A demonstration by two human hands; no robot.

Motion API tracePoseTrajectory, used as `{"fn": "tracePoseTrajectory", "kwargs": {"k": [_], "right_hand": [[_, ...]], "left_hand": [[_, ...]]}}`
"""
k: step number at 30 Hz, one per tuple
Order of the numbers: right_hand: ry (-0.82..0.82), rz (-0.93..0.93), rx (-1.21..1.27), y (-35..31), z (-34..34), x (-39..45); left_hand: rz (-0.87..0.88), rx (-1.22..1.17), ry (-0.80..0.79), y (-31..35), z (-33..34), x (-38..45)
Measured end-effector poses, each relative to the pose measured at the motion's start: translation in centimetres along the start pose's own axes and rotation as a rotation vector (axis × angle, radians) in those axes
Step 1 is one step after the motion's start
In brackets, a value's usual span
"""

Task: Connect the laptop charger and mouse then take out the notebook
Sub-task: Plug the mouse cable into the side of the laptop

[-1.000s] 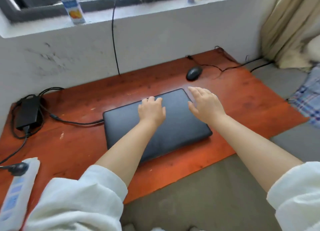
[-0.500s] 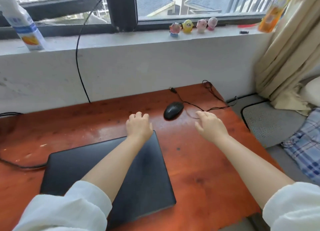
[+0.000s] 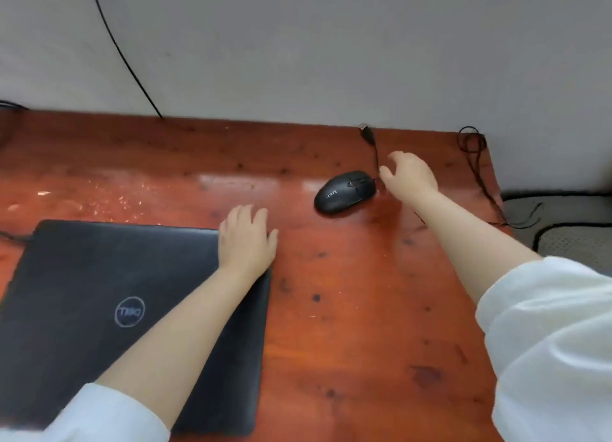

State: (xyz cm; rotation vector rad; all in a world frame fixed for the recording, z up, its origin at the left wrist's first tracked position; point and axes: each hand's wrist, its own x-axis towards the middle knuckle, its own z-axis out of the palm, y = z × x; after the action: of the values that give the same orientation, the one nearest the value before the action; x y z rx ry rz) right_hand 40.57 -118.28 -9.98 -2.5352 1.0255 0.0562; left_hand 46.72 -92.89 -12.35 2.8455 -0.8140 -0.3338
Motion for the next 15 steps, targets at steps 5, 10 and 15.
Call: {"fn": "tracePoseTrajectory", "kwargs": {"k": [5,10,15], "right_hand": [[-0.007,-0.051,-0.035,-1.3,2.6,5.9],[0.033,0.071,0.067,-1.8,3.4,9.3],[0.048,-0.311,0.163,-4.2,2.1,6.6]], "left_hand": [[-0.173,-0.083,0.070,-0.4,2.7,-3.6],[-0.229,-0.113,0.109,-0.4,3.6,-4.3],[-0.253,-0.153,0.132,-0.2,3.4,-4.1]]}}
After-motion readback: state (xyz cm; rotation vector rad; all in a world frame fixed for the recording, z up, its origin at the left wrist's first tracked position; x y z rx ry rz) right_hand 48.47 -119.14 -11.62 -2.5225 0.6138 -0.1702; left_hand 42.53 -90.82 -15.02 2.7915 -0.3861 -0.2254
